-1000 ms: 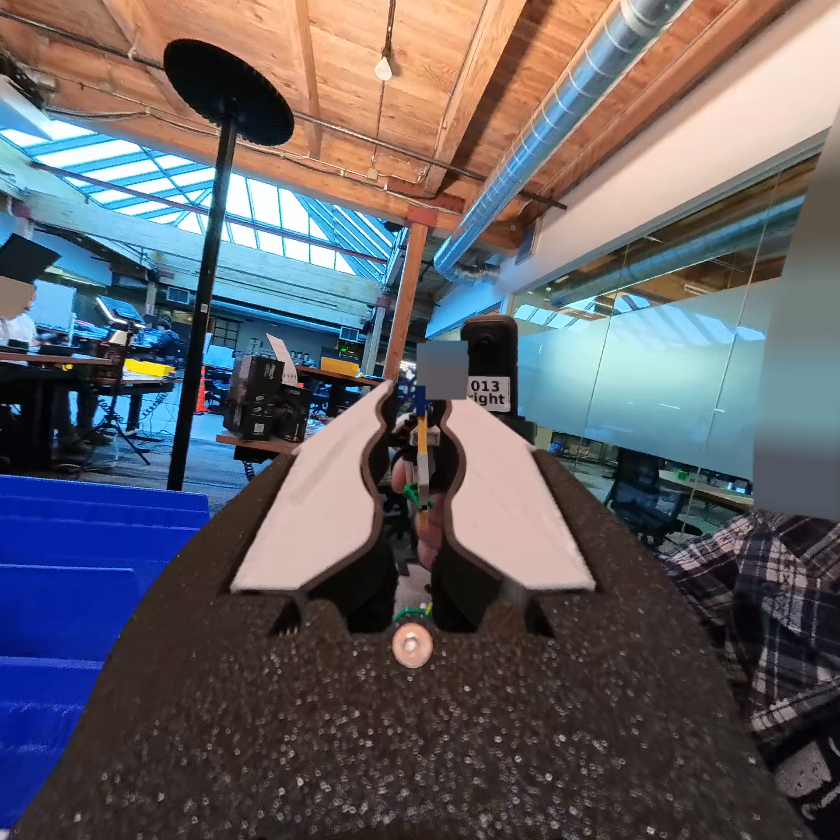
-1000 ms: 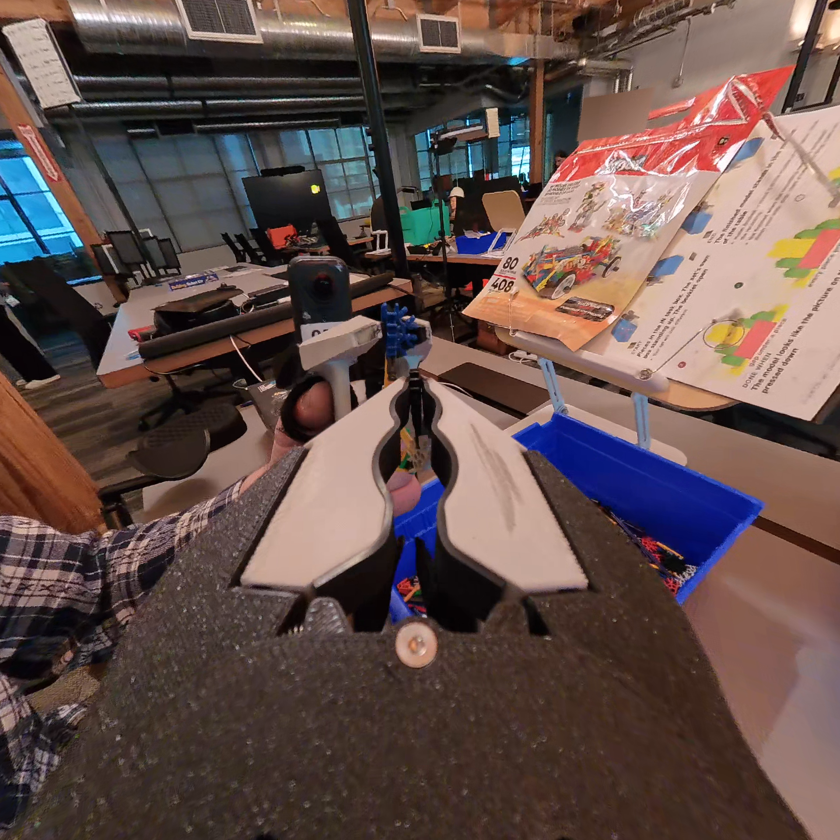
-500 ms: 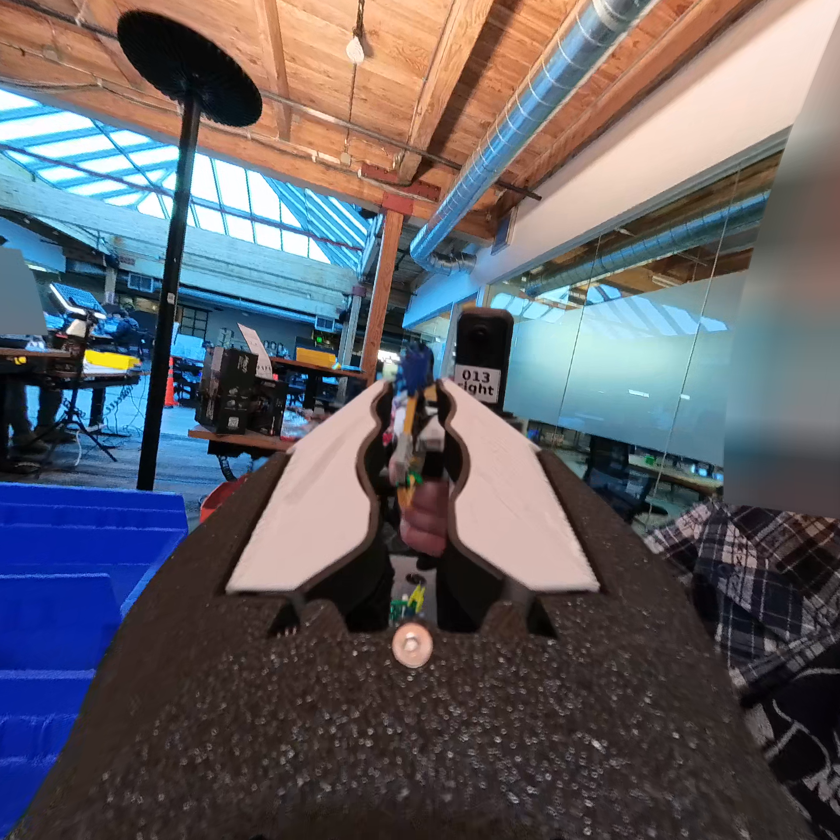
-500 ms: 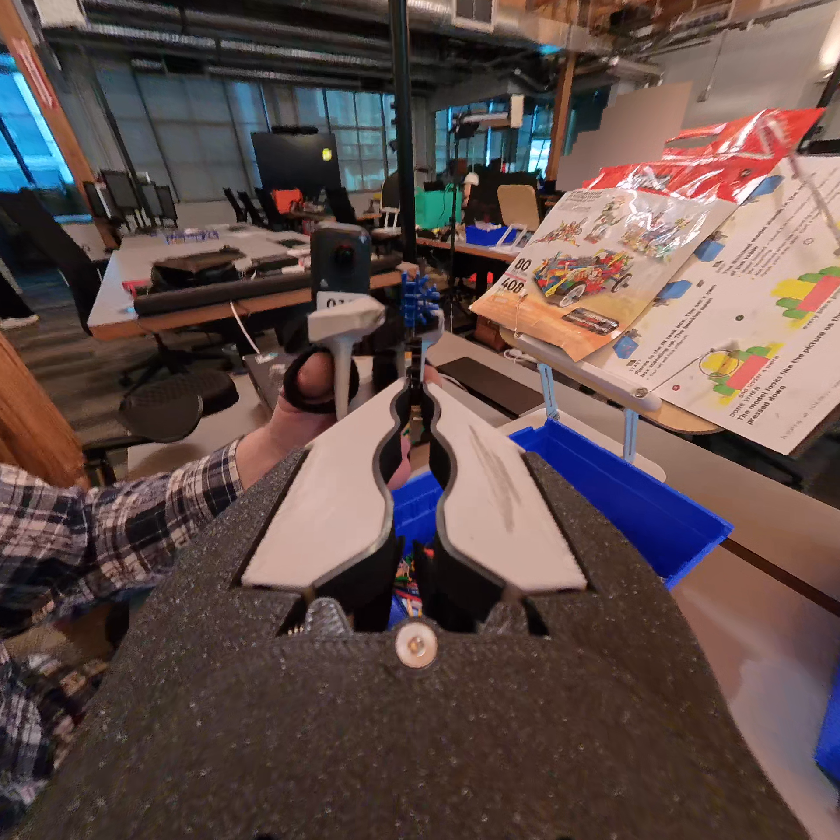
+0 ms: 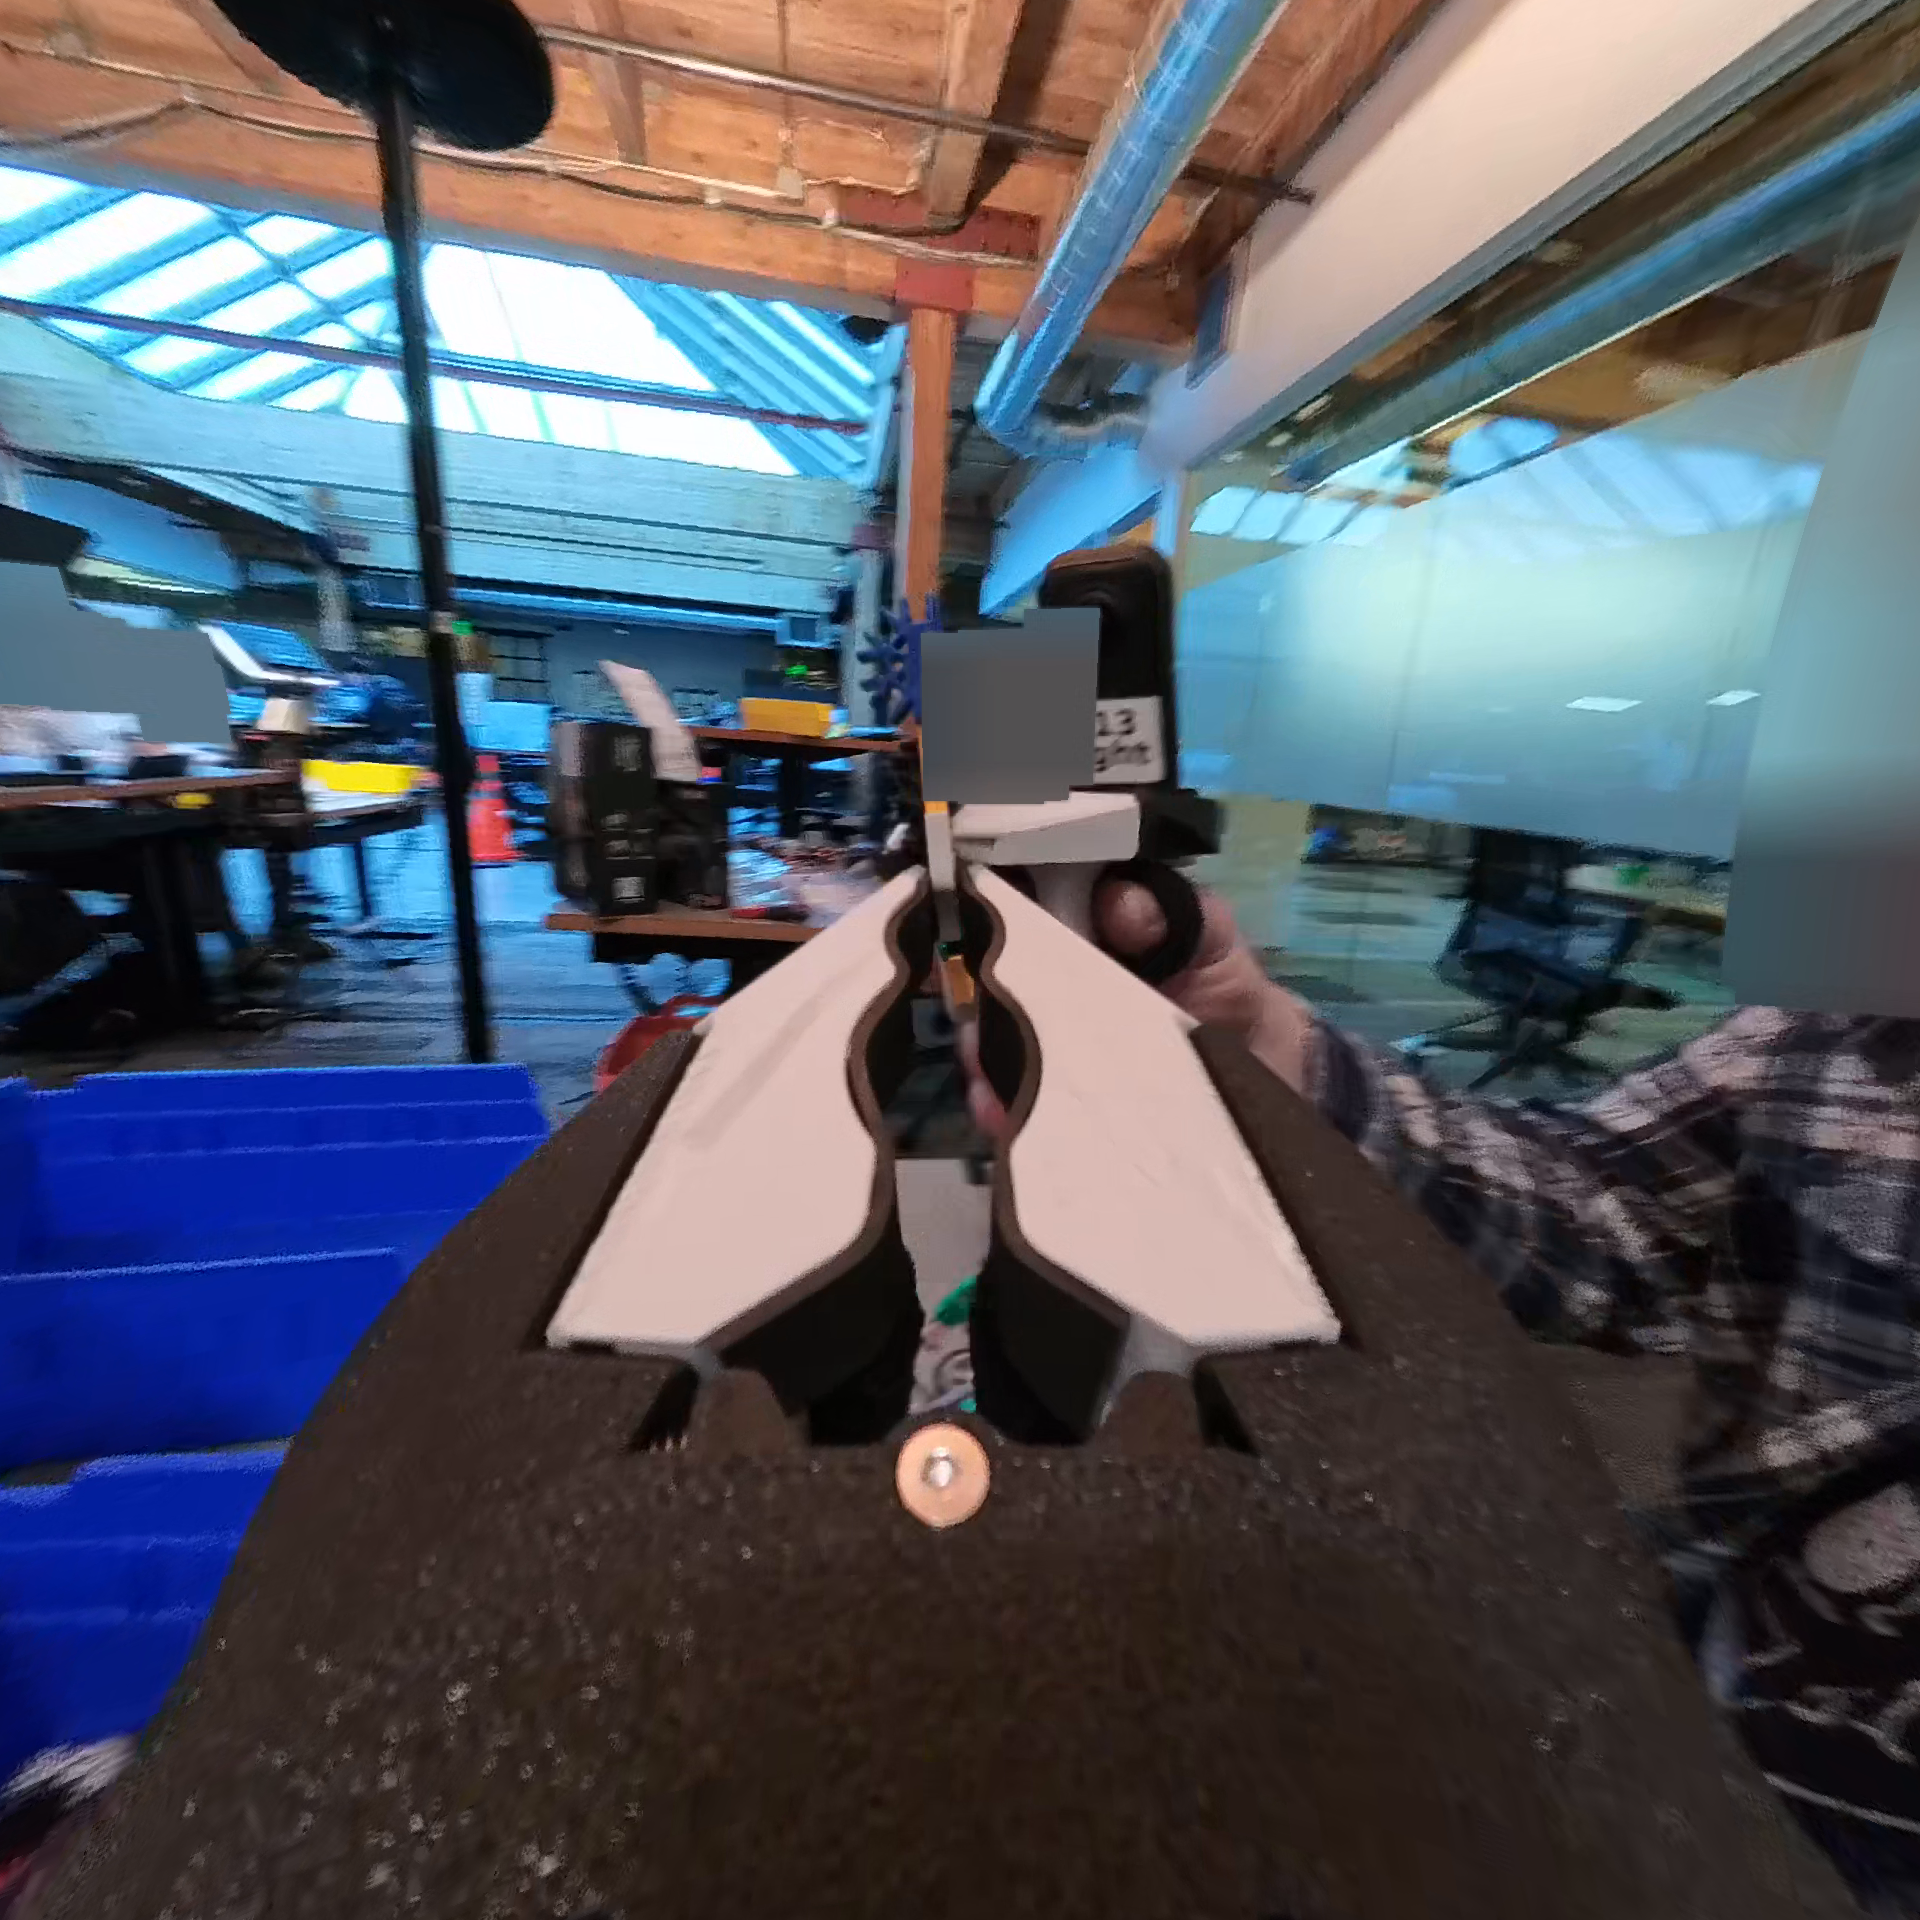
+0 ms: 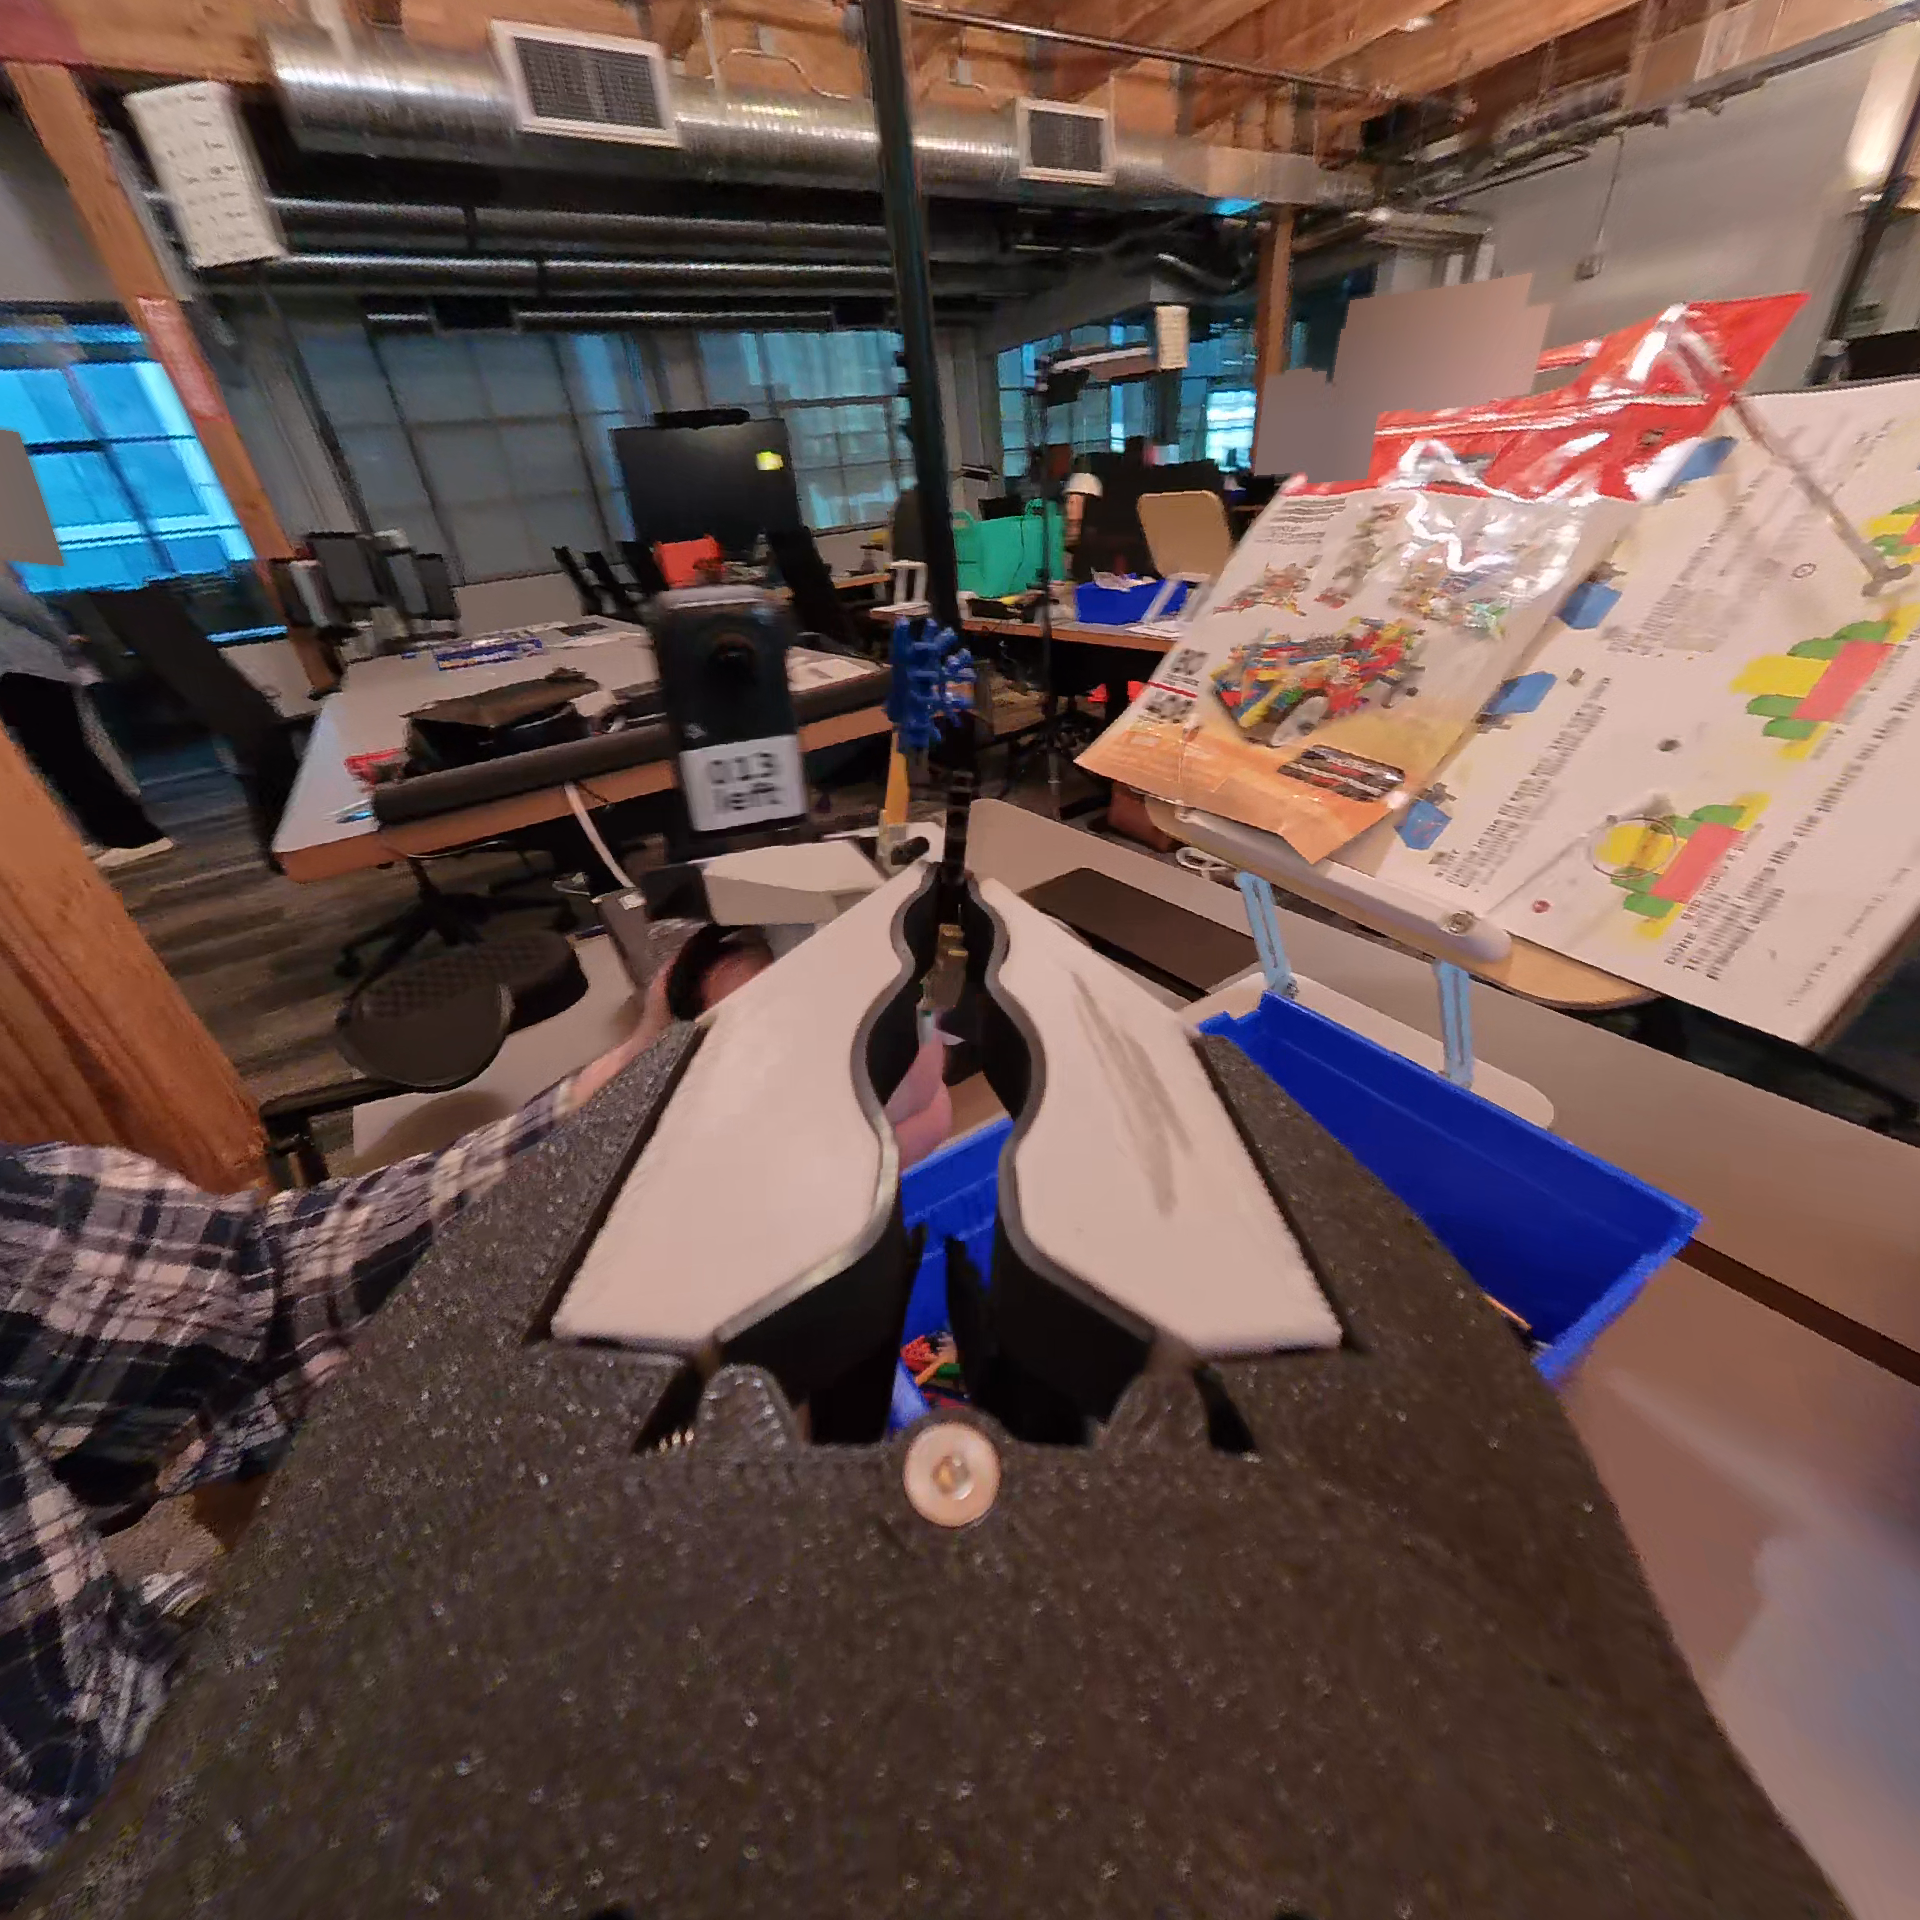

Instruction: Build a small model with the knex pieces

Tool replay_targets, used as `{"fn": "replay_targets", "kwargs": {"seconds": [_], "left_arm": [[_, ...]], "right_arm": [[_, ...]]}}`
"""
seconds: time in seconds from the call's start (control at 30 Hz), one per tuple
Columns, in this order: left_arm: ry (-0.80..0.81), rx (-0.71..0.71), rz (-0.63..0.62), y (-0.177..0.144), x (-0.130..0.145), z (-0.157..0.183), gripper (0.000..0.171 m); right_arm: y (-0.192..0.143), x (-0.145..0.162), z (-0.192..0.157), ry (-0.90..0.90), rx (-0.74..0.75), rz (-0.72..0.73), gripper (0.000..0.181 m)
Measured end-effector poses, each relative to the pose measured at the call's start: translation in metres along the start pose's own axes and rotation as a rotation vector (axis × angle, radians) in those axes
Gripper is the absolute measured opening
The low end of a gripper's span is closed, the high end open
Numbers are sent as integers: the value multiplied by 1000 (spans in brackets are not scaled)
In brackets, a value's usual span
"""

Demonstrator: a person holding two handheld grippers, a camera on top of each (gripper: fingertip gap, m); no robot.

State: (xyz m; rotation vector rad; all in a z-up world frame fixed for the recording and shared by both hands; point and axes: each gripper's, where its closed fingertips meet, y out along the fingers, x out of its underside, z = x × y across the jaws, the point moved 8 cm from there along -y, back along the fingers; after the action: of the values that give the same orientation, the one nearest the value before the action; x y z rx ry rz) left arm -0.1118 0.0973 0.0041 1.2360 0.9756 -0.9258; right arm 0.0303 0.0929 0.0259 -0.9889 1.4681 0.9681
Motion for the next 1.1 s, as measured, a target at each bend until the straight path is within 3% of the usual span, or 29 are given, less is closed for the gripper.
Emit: {"fn": "replay_targets", "kwargs": {"seconds": [0.33, 0.47, 0.7, 1.1], "left_arm": [[545, -355, -154, 18, 1, 24, 0], [669, -336, -177, 30, 7, 39, 0], [315, -317, -58, 2, -5, 3, 0], [225, -284, -46, -17, -16, -9, 0]], "right_arm": [[1, 2, 13, 76, 168, 50, 2], [6, 7, 19, 117, 219, 63, 1], [5, 5, 24, 118, 213, 38, 2], [3, 6, 29, 187, 117, 48, 2]]}}
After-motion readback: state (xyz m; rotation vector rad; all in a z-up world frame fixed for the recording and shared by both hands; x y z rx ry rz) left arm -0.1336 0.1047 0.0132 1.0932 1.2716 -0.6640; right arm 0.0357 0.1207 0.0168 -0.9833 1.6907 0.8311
